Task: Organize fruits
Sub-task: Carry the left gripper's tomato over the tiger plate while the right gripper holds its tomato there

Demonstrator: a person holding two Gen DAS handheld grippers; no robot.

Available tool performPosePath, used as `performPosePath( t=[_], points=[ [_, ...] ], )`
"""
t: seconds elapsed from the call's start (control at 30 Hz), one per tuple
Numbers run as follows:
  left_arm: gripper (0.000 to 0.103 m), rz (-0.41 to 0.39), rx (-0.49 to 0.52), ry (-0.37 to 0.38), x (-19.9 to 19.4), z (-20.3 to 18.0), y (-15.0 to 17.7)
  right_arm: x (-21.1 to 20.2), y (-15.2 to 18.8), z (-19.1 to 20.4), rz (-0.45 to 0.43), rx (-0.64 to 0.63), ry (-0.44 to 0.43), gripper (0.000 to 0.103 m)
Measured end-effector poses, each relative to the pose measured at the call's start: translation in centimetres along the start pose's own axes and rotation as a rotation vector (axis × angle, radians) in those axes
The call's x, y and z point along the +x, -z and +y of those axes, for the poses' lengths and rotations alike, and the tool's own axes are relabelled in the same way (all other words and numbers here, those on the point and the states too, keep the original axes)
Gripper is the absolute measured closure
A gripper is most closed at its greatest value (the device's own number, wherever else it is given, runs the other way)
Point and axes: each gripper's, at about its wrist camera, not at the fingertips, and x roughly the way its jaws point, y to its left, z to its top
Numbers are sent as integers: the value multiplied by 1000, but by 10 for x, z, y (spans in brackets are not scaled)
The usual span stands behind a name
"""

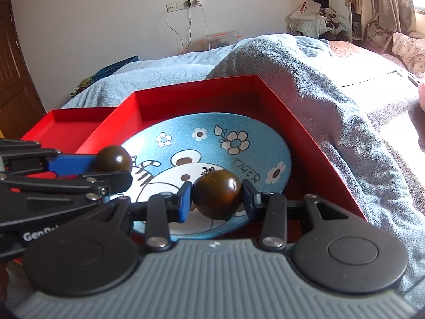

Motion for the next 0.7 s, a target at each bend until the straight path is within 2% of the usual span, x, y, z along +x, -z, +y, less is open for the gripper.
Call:
performPosePath(
  t=[0.17,0.3,0.7],
  points=[
    [63,21,-10,-22,13,4,-4,-1,1,2,-4,-17,10,60],
    [63,43,21,-42,16,2,-5,-1,1,4,-8,-24,17,60],
    [63,18,69,-42,10,-1,0,-5,3,4,-26,-20,22,60]
  ],
)
